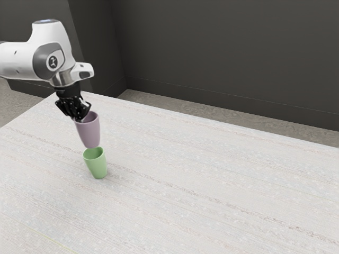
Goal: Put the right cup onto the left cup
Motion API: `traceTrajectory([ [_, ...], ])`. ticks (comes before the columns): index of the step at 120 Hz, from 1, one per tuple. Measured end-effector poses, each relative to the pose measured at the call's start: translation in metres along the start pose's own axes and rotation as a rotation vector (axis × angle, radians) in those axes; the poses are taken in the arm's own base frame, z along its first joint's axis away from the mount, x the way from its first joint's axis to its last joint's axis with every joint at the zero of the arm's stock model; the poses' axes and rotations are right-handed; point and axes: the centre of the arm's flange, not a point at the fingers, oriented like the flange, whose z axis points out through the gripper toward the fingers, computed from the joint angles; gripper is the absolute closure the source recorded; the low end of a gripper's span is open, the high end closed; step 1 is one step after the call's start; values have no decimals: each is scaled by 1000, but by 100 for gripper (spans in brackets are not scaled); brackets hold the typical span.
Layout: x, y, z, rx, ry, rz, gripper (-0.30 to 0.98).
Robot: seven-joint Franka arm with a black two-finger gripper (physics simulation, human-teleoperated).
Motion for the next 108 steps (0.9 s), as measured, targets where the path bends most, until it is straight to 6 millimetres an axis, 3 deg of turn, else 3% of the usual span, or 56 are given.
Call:
traceTrajectory([
  [11,2,-4,6,6,-3,4,79],
  [41,14,7,25,18,0,45,79],
  [67,12,-14,27,22,12,22,79],
  [108,24,-22,54,36,1,24,79],
])
